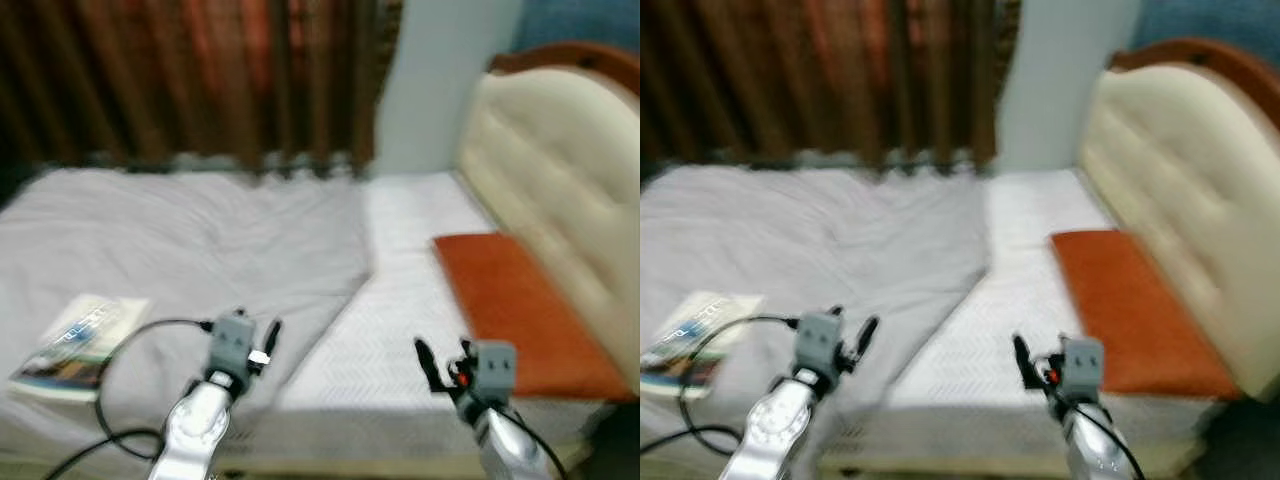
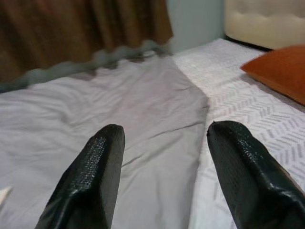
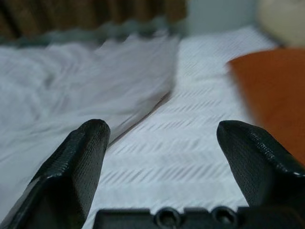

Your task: Clean up the room

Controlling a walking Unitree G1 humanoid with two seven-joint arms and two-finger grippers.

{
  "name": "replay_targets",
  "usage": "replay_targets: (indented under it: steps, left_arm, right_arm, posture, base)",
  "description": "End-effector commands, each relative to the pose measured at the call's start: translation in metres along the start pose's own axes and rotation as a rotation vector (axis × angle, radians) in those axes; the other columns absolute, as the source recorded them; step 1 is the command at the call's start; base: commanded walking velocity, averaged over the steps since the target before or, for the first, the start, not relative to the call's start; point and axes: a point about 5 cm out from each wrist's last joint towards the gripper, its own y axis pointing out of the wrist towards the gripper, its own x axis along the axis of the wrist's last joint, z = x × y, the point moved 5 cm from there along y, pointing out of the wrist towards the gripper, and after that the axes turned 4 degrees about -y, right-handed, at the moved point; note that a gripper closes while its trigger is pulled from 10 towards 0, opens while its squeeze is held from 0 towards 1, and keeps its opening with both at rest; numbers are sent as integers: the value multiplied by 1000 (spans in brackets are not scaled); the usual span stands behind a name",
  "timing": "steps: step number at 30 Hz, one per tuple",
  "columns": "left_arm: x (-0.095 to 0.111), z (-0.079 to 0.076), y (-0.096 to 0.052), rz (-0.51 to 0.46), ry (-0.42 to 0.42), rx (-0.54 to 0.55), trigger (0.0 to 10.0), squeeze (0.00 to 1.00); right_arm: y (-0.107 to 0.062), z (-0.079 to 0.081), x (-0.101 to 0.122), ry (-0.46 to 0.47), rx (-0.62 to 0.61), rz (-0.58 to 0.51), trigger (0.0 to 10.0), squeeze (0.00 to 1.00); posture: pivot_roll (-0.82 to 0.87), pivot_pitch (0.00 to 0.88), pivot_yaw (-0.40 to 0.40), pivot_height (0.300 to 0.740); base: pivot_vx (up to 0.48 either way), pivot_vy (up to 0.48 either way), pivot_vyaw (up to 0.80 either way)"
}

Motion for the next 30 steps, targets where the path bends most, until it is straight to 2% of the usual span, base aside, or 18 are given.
replay_targets:
  steps: [1,5,6,7,8,12,16,17,19,20,30]
  left_arm:
    - [-2,11,-1,13,22,22,10000,0]
    - [-4,12,-2,15,26,20,10000,0]
    - [-5,13,-2,18,18,15,10000,0]
    - [-5,14,-2,15,-11,5,10000,1000]
    - [-2,15,-1,3,-42,5,10000,1000]
    - [0,17,4,0,-65,6,10000,1000]
    - [-3,18,5,16,-66,0,10000,1000]
    - [-4,18,5,19,-67,-2,10000,1000]
    - [-4,18,4,21,-69,-4,10000,1000]
    - [-5,18,4,24,-60,-8,10000,1000]
    - [-6,18,3,26,-59,-3,10000,1000]
  right_arm:
    - [3,4,3,-9,11,-10,10000,0]
    - [4,3,3,-16,-1,-7,10000,0]
    - [5,1,2,-49,-12,3,10000,0]
    - [5,4,12,-92,-12,-49,10000,1000]
    - [5,11,22,-59,3,-100,10000,1000]
    - [8,7,19,-27,-30,-84,10000,1000]
    - [9,9,19,-27,-4,-75,10000,1000]
    - [9,10,17,-35,0,-59,10000,78]
    - [10,10,15,-41,2,-48,10000,78]
    - [10,11,13,-42,3,-36,10000,0]
    - [11,18,16,-53,35,-58,10000,0]
  posture:
    - [47,0,-55,728]
    - [49,0,-56,728]
    - [54,0,-56,728]
    - [54,0,-55,728]
    - [53,0,-56,728]
    - [51,0,-56,728]
    - [42,0,-52,728]
    - [42,0,-52,728]
    - [42,0,-52,728]
    - [41,0,-51,728]
    - [51,0,-53,728]
  base:
    - [0,461,0]
    - [0,467,0]
    - [0,472,0]
    - [0,480,0]
    - [0,480,0]
    - [0,480,0]
    - [0,480,0]
    - [0,480,-706]
    - [0,480,-706]
    - [0,480,-656]
    - [0,480,-629]
